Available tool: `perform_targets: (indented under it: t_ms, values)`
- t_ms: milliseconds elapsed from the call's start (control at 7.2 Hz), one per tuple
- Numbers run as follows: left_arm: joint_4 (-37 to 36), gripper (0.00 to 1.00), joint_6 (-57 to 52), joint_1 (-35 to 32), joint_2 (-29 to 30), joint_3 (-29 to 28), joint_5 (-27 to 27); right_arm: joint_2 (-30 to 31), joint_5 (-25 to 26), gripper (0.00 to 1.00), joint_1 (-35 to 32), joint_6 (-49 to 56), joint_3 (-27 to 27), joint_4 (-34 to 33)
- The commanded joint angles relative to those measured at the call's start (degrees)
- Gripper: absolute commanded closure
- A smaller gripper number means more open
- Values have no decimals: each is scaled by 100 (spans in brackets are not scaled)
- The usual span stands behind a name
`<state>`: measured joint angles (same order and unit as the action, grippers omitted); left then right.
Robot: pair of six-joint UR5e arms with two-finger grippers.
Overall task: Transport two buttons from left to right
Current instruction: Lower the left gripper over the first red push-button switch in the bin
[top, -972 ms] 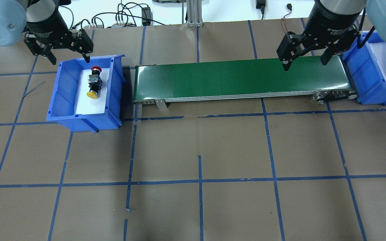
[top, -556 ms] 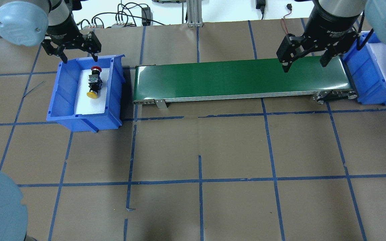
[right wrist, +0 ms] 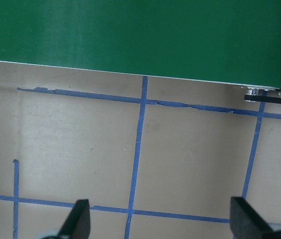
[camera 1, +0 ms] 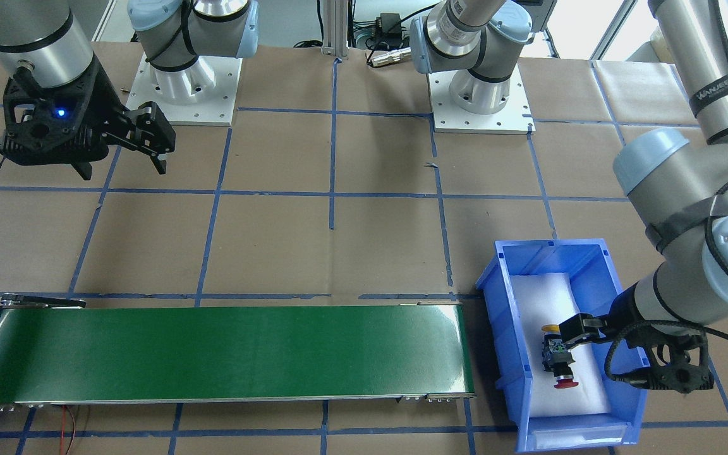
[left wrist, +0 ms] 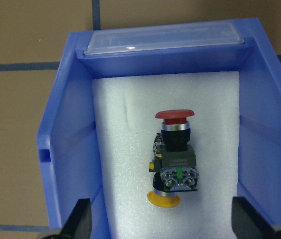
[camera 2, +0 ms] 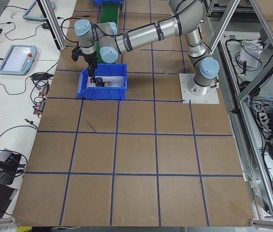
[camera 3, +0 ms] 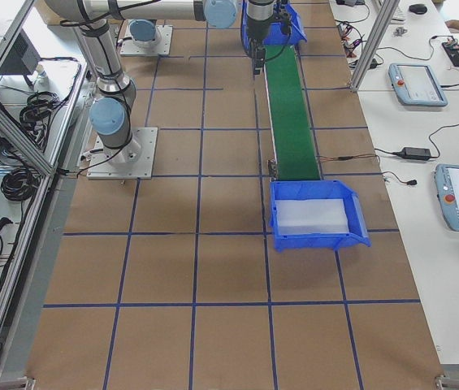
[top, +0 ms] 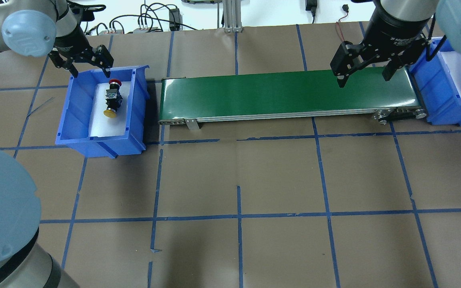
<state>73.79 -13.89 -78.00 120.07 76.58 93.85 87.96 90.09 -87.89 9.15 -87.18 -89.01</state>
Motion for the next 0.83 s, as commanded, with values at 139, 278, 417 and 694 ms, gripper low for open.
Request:
perform_targets:
  t_ms: [139, 278, 417, 694]
  values:
    - [-93, 0, -70, -22, 227, 49, -236, -16, 9, 0, 26, 122, -71, -124]
    - [-102, 0, -70, -31, 236, 93, -236, -16, 9, 0, 26, 122, -72, -151]
    - [-102, 0, -70, -22, 297, 180, -236, -16, 9, 0, 26, 122, -72, -152]
    - [-260, 0, -70, -31, 350, 234, -236, -7, 9, 0, 26, 105, -80, -143]
